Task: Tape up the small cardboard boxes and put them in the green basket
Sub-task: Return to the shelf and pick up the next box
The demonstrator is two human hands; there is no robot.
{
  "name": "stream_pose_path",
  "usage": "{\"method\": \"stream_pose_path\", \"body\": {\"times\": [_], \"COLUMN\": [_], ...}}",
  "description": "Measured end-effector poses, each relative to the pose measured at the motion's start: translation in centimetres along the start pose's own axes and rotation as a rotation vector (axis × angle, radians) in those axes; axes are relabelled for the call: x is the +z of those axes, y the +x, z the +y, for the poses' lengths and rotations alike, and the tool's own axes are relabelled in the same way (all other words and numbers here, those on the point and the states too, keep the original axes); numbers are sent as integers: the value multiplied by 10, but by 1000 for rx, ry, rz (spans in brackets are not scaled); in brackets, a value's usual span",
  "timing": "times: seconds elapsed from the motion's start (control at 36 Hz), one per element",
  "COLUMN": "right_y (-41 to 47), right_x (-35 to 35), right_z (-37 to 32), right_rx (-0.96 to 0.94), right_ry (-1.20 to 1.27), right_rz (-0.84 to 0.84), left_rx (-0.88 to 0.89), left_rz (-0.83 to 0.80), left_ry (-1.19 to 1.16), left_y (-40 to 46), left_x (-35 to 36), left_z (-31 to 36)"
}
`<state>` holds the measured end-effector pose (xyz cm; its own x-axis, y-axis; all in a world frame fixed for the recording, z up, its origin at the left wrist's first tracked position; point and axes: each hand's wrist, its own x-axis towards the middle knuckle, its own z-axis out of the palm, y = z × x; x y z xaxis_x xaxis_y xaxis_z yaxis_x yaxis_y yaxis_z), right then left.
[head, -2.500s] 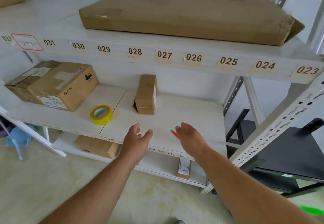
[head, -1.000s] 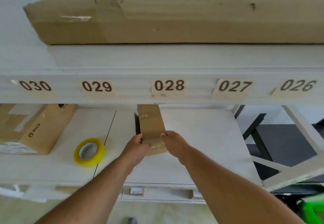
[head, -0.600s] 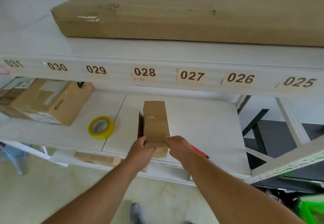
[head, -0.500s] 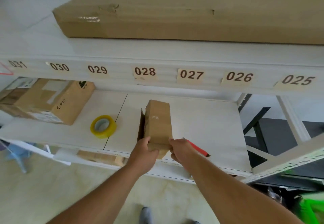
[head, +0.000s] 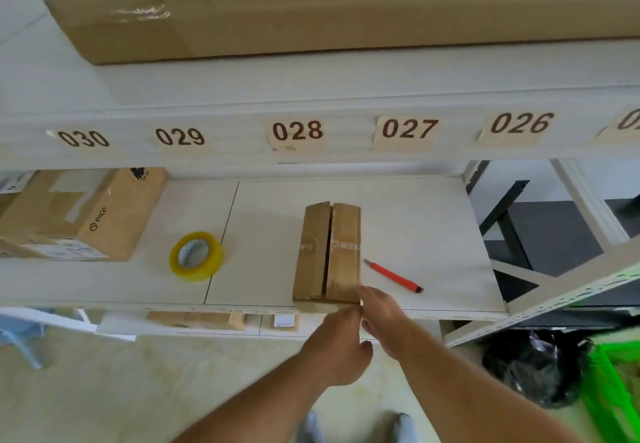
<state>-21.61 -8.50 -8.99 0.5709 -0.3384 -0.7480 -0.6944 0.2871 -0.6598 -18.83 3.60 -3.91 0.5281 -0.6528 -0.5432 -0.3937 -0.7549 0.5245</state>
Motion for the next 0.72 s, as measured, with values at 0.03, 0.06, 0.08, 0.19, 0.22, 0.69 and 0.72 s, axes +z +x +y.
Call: {"method": "stream_pose_path", "body": {"times": [0.03,0.06,0.08,0.19,0.22,0.69,0.72], "right_y": [1,2,3,9,9,-2,4], "right_x": [-1,-2,-4,-9,-7,29,30], "right_z": [0,2,2,1,-1,-20,-25], "right_rx": [-21,-30,-44,-94,-106,-153,-155], "right_ry": [-34,-72,-118,-318,-329,-688,-652], "right_rz": [10,27,60,214,218,281,301], "left_rx": [18,35,40,-13,-21,-1,-11], "left_rz": [2,34,92,362,367,276,305], "left_ry": [-17,-40,-72,-68,-20,28,0], "left_y": [1,1,2,21,28,43,48], "left_x": [-2,-6,-12,-43,-49,-42,-47], "left_z": [-2,-4,-7,-30,-38,-98,-99]}}
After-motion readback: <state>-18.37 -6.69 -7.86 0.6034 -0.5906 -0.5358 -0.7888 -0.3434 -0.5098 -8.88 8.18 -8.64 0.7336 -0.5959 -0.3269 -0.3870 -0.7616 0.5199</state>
